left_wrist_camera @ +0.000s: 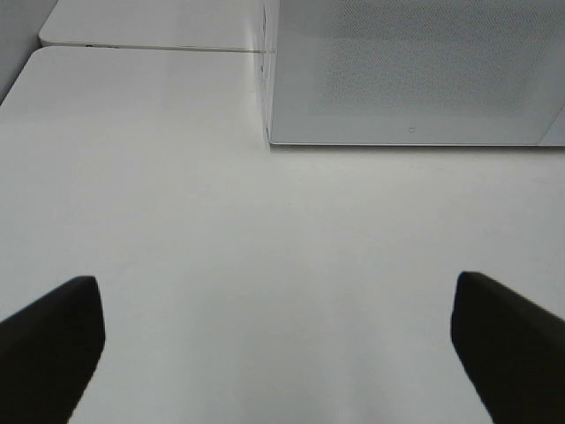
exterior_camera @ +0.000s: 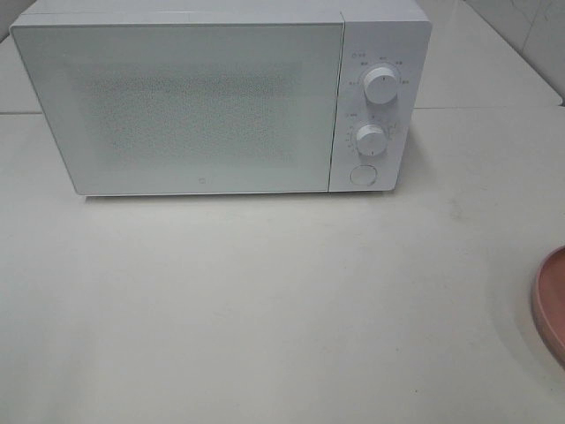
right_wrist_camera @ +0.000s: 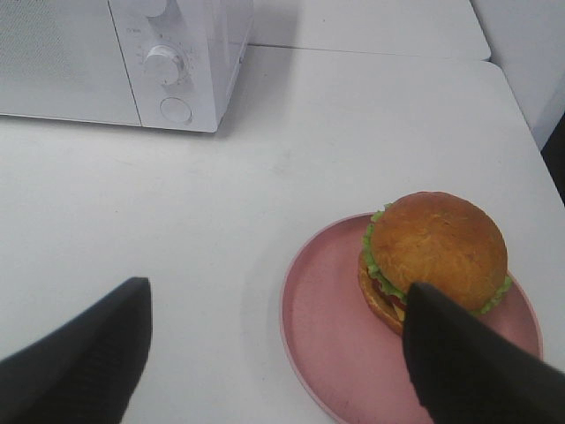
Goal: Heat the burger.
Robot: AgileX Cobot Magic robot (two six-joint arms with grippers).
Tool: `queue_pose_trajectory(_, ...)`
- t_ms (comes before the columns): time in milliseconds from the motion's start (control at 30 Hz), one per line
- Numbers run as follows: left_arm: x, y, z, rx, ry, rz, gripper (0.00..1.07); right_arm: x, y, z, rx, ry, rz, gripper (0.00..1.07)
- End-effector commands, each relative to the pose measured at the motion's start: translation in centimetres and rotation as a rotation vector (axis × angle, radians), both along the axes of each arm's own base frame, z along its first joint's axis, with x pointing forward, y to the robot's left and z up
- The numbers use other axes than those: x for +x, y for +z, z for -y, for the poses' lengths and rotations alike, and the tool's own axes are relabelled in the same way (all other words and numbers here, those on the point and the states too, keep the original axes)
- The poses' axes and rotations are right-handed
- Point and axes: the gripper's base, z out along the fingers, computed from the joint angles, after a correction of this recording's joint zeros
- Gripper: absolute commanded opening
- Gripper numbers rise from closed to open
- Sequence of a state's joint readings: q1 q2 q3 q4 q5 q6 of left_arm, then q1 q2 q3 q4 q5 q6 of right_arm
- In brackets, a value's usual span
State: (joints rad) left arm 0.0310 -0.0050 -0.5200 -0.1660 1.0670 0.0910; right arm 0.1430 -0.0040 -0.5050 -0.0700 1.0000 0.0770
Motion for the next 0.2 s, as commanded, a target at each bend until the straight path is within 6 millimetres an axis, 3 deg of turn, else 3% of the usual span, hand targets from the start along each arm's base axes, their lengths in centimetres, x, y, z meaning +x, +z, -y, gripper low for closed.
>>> queue_pose_trajectory(33,-0.32,-0.12,0.09,-0.014,0.000,0.018,1.00,-0.35,-0.08,0.03,-0.005,0.004,0.026,0.76)
queue_pose_trajectory(200,-0.32,-0.12,0.09,-0.014,0.000,0.018,1.00,-0.35,-0.08,0.03,-0.005,0.004,0.026,0.76)
